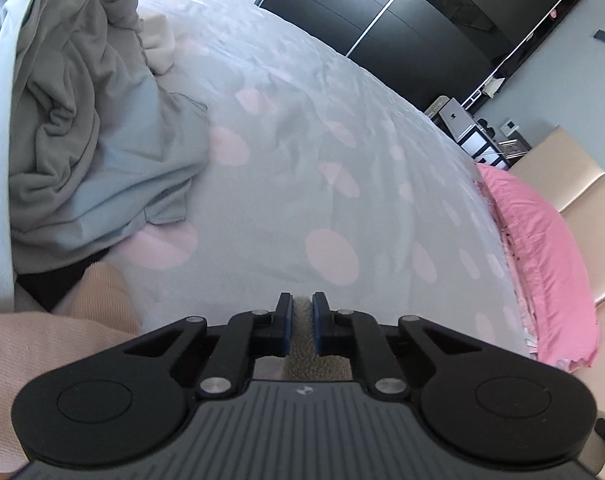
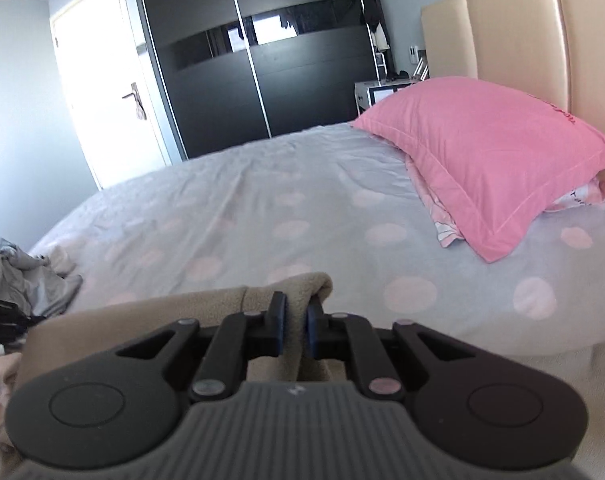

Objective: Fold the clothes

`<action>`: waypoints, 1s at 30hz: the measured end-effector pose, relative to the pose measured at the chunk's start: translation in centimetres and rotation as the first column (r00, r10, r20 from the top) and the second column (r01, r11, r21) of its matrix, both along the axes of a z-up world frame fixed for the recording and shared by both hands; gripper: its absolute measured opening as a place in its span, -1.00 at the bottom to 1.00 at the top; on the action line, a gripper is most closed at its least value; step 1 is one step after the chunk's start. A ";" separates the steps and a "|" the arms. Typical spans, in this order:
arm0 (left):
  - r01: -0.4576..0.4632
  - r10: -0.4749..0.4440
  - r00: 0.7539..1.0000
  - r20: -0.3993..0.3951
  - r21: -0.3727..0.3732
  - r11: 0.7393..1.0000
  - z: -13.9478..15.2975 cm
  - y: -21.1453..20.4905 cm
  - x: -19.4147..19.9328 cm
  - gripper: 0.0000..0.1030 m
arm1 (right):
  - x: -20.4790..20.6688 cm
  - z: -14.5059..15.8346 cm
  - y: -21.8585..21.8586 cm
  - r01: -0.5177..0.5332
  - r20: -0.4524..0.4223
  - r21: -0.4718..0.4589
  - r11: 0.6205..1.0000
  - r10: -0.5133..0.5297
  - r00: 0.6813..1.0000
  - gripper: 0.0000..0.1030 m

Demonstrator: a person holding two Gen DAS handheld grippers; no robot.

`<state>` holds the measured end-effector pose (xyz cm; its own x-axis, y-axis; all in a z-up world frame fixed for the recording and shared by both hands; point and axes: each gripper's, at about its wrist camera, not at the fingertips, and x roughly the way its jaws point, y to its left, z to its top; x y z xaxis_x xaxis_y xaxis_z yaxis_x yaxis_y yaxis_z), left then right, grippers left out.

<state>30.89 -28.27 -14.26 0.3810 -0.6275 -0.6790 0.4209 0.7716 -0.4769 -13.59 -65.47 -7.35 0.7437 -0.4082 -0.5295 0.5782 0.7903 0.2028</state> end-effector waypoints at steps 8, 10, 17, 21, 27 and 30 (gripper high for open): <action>-0.063 0.042 0.989 0.141 0.150 0.987 0.3 -0.9 0.3 -1.00 | 1.8 -7.2 -2.0 0.063 -0.131 0.075 0.995 -0.053 0.990 -0.76; -0.027 0.004 0.990 0.143 0.160 0.987 0.4 -0.9 0.0 -1.00 | 2.0 -8.1 -2.3 0.075 -0.145 0.092 0.993 -0.062 0.988 -0.60; 0.104 -0.159 0.965 0.208 0.255 0.961 1.9 -1.3 -4.7 -0.88 | 0.2 -7.1 -3.2 0.166 -0.170 0.034 0.986 -0.158 0.973 -0.21; 0.164 -0.235 0.948 0.214 0.304 0.939 2.9 -1.5 -7.8 -0.85 | -2.4 -5.5 -3.8 0.232 -0.185 0.032 0.972 -0.222 0.957 -0.21; 0.218 -0.318 0.916 0.243 0.364 0.906 4.7 -1.5 -11.9 -0.69 | -8.0 -2.1 -4.1 0.356 -0.155 -0.043 0.934 -0.358 0.921 -0.18; 0.251 -0.353 0.905 0.237 0.373 0.893 5.3 -1.6 -13.8 -0.62 | -11.3 -1.4 -4.8 0.409 -0.155 -0.040 0.911 -0.410 0.899 -0.17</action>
<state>17.08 -29.87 -8.97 0.4205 -0.5065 -0.7528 0.7382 0.6733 -0.0406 -24.91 -70.26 -8.74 0.4177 -0.6625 -0.6218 0.8751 0.4774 0.0792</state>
